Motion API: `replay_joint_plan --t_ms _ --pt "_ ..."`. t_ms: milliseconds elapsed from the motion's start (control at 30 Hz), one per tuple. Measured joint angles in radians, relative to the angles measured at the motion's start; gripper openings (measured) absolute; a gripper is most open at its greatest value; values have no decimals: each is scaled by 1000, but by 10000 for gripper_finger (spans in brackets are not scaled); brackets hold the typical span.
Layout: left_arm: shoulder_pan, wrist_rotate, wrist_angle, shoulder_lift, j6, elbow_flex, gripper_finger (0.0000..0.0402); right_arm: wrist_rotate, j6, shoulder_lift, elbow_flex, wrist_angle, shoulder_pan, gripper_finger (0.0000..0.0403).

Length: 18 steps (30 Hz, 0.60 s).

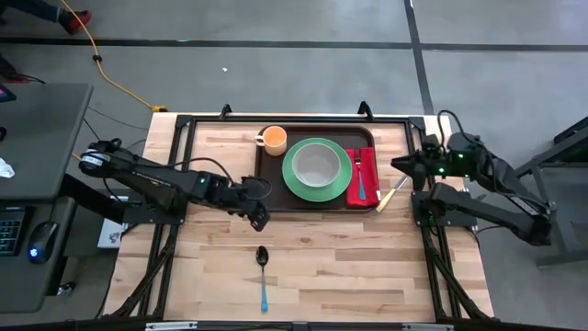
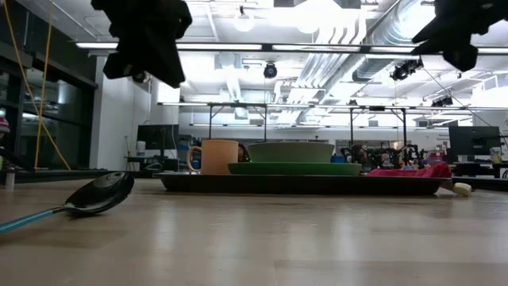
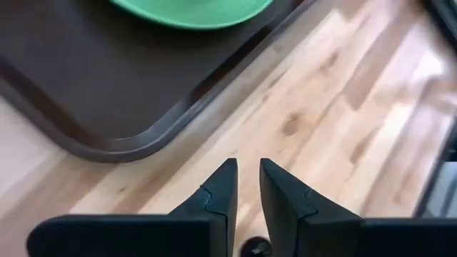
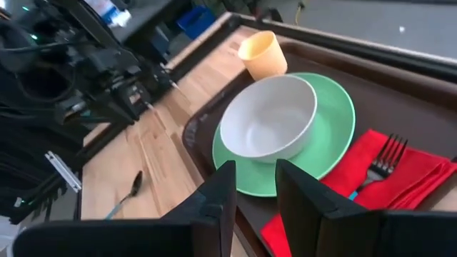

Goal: Set up tray
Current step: Put the blue spoon on top of the red table napkin to the right of the green plate on the brown tray

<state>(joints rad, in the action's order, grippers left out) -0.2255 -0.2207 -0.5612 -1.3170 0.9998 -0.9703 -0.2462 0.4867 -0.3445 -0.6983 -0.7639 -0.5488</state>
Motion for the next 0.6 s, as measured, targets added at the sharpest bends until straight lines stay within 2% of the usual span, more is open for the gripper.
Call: replay_joint_plan --t_ms 367,500,600 --pt "-71 -49 138 0 30 0 92 47 -60 143 6 -16 0 78" --pt "-99 -70 159 0 66 0 92 41 -62 186 65 -5 0 78" --pt "-123 -83 161 0 112 0 92 1 -48 219 140 79 0 78"
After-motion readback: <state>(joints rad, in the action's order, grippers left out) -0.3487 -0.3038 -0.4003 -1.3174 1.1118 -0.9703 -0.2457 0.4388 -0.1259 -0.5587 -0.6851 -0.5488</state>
